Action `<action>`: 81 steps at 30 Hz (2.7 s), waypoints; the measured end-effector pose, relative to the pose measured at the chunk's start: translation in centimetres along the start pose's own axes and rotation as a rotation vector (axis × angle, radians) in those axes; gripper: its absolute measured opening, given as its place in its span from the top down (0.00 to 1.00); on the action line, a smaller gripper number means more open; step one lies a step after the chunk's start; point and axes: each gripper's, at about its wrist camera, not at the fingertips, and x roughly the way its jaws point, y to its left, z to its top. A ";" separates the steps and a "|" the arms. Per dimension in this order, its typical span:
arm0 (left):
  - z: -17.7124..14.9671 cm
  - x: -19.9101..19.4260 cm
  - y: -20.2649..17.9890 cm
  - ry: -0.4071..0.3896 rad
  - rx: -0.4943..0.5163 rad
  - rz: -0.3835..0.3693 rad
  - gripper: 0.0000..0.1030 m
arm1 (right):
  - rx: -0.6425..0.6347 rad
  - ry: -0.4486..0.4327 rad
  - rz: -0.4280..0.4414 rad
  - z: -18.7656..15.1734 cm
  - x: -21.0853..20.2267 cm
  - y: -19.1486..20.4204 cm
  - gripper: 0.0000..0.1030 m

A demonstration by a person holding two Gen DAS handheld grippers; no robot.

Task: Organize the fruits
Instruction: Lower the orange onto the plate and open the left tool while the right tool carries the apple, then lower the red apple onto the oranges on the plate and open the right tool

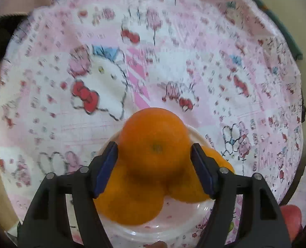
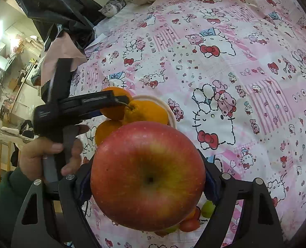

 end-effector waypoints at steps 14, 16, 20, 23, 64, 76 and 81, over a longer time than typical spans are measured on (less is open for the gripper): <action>-6.3 -12.3 4.9 -0.180 -0.045 0.127 0.21 | -0.136 -0.028 0.034 1.0 0.8 4.0 0.17; -7.9 -14.1 5.9 -0.220 -0.088 0.139 0.21 | -0.172 -0.026 0.039 1.3 1.5 5.1 0.17; -11.4 -16.7 6.7 -0.274 -0.149 0.105 0.21 | -0.283 -0.041 0.044 1.9 3.5 7.8 0.17; -13.2 -17.2 6.4 -0.335 -0.110 0.188 0.21 | -0.354 -0.037 0.037 2.1 5.3 9.4 0.17; -12.5 -14.5 7.7 -0.299 -0.164 0.161 0.14 | -0.519 -0.127 -0.107 2.9 10.1 11.6 0.10; -12.7 -16.3 7.6 -0.361 -0.167 0.159 0.14 | -0.380 -0.173 0.023 2.9 0.3 10.1 0.10; -13.5 -17.5 7.7 -0.393 -0.171 0.166 0.14 | -0.297 -0.196 0.002 2.4 -3.1 7.9 0.10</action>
